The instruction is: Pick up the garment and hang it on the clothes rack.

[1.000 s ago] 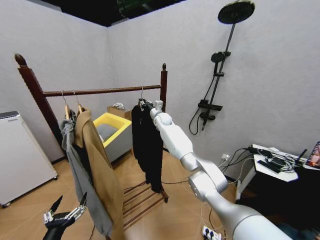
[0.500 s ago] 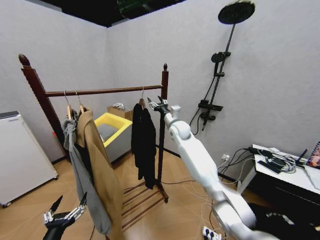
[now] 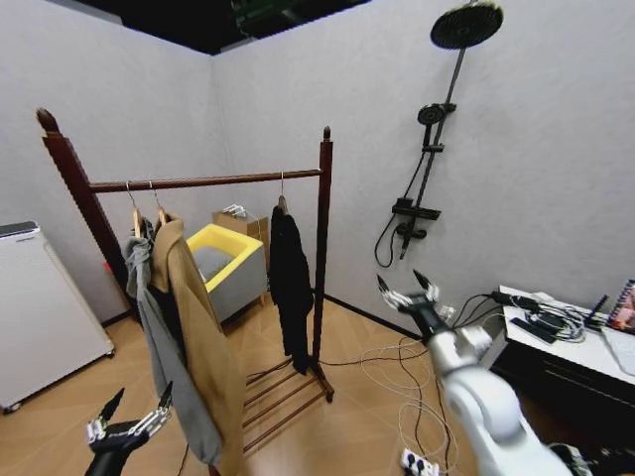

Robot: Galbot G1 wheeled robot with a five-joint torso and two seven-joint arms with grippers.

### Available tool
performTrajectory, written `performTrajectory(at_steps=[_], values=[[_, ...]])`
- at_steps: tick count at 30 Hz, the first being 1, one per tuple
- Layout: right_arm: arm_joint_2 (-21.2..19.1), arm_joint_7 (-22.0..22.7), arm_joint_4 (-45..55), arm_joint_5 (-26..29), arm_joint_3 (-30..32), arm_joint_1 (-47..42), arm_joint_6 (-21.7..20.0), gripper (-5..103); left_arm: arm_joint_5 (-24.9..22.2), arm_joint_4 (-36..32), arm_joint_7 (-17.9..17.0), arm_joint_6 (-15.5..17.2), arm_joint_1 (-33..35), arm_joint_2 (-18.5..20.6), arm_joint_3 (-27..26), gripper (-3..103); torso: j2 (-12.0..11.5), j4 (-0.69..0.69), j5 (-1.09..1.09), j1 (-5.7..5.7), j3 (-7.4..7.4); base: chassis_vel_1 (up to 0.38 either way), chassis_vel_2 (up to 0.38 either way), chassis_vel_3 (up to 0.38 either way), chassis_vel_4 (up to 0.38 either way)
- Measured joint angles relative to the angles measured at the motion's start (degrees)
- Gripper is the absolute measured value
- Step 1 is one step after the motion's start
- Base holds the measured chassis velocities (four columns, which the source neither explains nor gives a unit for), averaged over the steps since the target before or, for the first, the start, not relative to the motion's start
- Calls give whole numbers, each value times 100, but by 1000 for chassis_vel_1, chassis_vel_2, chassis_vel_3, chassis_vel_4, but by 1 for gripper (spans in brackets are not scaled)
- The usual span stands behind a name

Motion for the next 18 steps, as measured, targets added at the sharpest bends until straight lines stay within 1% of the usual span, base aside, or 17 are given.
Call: performTrajectory(at_steps=[1, 2, 3, 5, 6, 8, 9, 10, 13, 18], values=[[111, -12, 7, -45, 45, -361, 234, 100, 0, 0, -1, 0, 0, 0, 0, 100, 0, 0, -3, 0, 0, 0, 0, 0, 0], [111, -12, 7, -45, 45, -361, 234, 100, 0, 0, -1, 0, 0, 0, 0, 100, 0, 0, -3, 0, 0, 0, 0, 0, 0], [175, 7, 8, -89, 14, -629, 422, 100, 0, 0, -1, 0, 0, 0, 0, 100, 0, 2, -2, 0, 0, 0, 0, 0, 0], [246, 95, 28, -148, -178, -976, 674, 100, 0, 0, -1, 0, 0, 0, 0, 100, -1, 6, -1, 1, 1, 0, 0, 0, 0], [246, 95, 28, -148, -178, -976, 674, 100, 0, 0, -1, 0, 0, 0, 0, 100, -1, 6, -1, 1, 1, 0, 0, 0, 0], [335, 132, 104, -218, -405, -1290, 885, 100, 0, 0, -2, 0, 0, 0, 0, 100, -1, 6, -3, 3, 1, 0, 0, 0, 0], [392, 158, 154, -334, -487, -1417, 932, 100, 0, 0, -1, 0, 0, 0, 0, 100, -1, 5, -1, 3, 1, 0, 0, 0, 0], [392, 158, 154, -334, -487, -1417, 932, 100, 0, 0, -1, 0, 0, 0, 0, 100, -1, 5, -1, 3, 1, 0, 0, 0, 0], [509, 243, 400, -661, -625, -1780, 1006, 100, 0, 0, -1, 0, 0, 0, 0, 100, -1, 4, -3, 3, 1, 0, 0, 0, 0], [537, 343, 609, -916, -694, -2167, 1148, 100, 0, 0, -1, 0, 0, 0, 0, 100, -1, 3, -3, 3, 1, 0, 0, 0, 0]])
